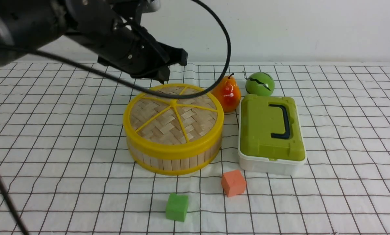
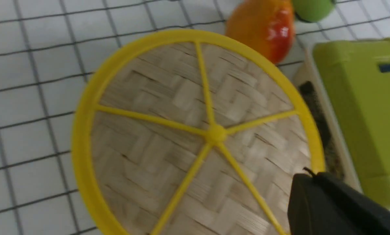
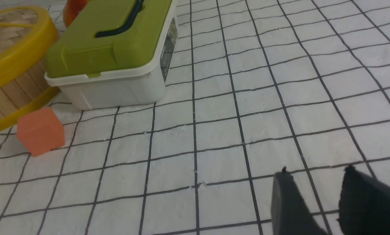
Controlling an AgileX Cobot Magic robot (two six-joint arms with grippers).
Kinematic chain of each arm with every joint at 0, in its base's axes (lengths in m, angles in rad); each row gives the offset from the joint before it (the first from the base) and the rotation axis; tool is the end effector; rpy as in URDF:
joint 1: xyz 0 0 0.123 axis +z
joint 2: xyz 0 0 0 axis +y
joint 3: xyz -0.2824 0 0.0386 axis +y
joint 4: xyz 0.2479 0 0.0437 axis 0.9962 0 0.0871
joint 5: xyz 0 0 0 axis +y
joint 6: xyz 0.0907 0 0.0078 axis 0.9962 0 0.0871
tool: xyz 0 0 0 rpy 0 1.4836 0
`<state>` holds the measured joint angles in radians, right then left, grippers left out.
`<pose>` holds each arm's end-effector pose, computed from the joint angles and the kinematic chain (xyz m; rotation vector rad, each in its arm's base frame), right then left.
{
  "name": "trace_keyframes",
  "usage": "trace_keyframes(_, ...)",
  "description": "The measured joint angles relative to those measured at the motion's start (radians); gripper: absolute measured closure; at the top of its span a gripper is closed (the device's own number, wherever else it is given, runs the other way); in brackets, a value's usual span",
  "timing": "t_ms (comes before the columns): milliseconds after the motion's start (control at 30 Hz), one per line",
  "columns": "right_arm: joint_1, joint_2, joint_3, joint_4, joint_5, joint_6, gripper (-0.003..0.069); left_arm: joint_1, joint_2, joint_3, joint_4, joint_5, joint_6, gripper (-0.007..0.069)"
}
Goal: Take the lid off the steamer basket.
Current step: Use the left arm to lift the lid of the steamer
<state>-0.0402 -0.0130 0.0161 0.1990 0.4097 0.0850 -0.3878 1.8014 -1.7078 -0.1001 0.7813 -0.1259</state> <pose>0.0516 0.0051 0.1723 0.2372 1.8797 0.2298 0.3838 -0.1637 0.3452 0.2616 2.3695 -0.3651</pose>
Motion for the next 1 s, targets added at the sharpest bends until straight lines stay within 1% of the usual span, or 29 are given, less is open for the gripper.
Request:
trace_keyframes(100, 0.000, 0.000, 0.000, 0.000, 0.000, 0.000, 0.0419, 0.000, 0.106, -0.165, 0.087, 0.128, -0.051, 0.0636)
trace_keyframes(133, 0.000, 0.000, 0.000, 0.000, 0.000, 0.000, 0.0419, 0.000, 0.119, -0.174, 0.091, 0.134, -0.051, 0.0634)
trace_keyframes(200, 0.000, 0.000, 0.000, 0.000, 0.000, 0.000, 0.0419, 0.000, 0.184, -0.258, 0.094, 0.185, -0.039, 0.0604)
trace_keyframes(267, 0.000, 0.000, 0.000, 0.000, 0.000, 0.000, 0.0419, -0.002, 0.237, -0.315, 0.100, 0.197, -0.032, 0.0555)
trace_keyframes(367, 0.000, 0.000, 0.000, 0.000, 0.000, 0.000, 0.0419, -0.002, 0.298, -0.369, 0.100, 0.211, -0.040, 0.0452)
trace_keyframes(400, 0.000, 0.000, 0.000, 0.000, 0.000, 0.000, 0.0419, -0.002, 0.304, -0.374, 0.100, 0.214, -0.041, 0.0437)
trace_keyframes(433, 0.000, 0.000, 0.000, 0.000, 0.000, 0.000, 0.0419, -0.003, 0.322, -0.386, 0.106, 0.222, -0.044, 0.0391)
trace_keyframes(533, 0.000, 0.000, 0.000, 0.000, 0.000, 0.000, 0.0419, -0.018, 0.342, -0.389, 0.125, 0.229, -0.047, 0.0331)
trace_keyframes(600, 0.000, 0.000, 0.000, 0.000, 0.000, 0.000, 0.0419, -0.037, 0.344, -0.390, 0.145, 0.229, -0.048, 0.0324)
trace_keyframes(767, 0.000, 0.000, 0.000, 0.000, 0.000, 0.000, 0.0419, -0.080, 0.356, -0.397, 0.225, 0.223, -0.062, 0.0335)
trace_keyframes(867, 0.000, 0.000, 0.000, 0.000, 0.000, 0.000, 0.0419, -0.082, 0.370, -0.397, 0.250, 0.222, -0.103, 0.0340)
trace_keyframes(1000, 0.000, 0.000, 0.000, 0.000, 0.000, 0.000, 0.0419, -0.081, 0.392, -0.397, 0.260, 0.224, -0.119, 0.0340)
